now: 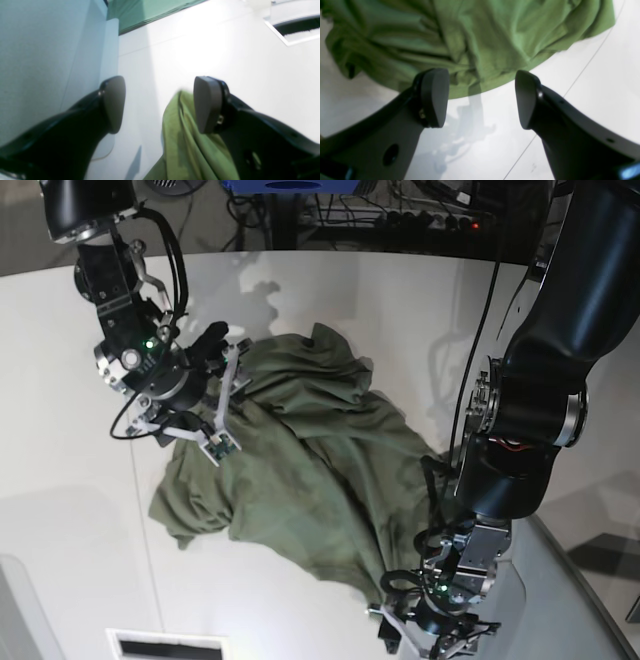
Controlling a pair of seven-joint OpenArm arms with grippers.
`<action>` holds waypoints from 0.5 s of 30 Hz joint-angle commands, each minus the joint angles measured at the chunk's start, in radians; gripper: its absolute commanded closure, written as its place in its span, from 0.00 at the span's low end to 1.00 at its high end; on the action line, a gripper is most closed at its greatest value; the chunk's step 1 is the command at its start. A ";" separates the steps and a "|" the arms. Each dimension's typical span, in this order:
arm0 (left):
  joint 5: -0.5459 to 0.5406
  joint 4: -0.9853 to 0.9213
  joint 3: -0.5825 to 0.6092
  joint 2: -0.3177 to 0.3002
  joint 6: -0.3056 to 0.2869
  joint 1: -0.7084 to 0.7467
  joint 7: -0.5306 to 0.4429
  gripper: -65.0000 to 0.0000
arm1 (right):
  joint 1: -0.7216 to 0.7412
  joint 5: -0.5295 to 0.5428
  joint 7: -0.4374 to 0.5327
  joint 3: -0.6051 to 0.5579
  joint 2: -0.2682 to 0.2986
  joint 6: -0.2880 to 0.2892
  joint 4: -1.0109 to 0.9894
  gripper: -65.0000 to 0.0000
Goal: Layout the t-shirt on the table in an organized manner, then fold the t-shirt properly
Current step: 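Drag the shirt with the left gripper while the right gripper holds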
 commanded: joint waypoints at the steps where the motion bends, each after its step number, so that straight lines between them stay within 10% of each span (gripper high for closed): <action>1: -0.002 0.020 -0.012 -0.010 0.008 -0.039 -0.025 0.37 | 0.005 0.002 0.010 0.003 0.002 -0.004 0.027 0.40; 10: -0.005 0.314 -0.037 0.004 0.000 0.188 0.177 0.38 | -0.019 0.002 0.010 -0.002 -0.003 -0.004 0.025 0.40; 15: -0.005 0.682 -0.035 0.088 -0.092 0.467 0.332 1.00 | -0.013 0.002 0.010 0.003 0.003 -0.004 0.023 0.48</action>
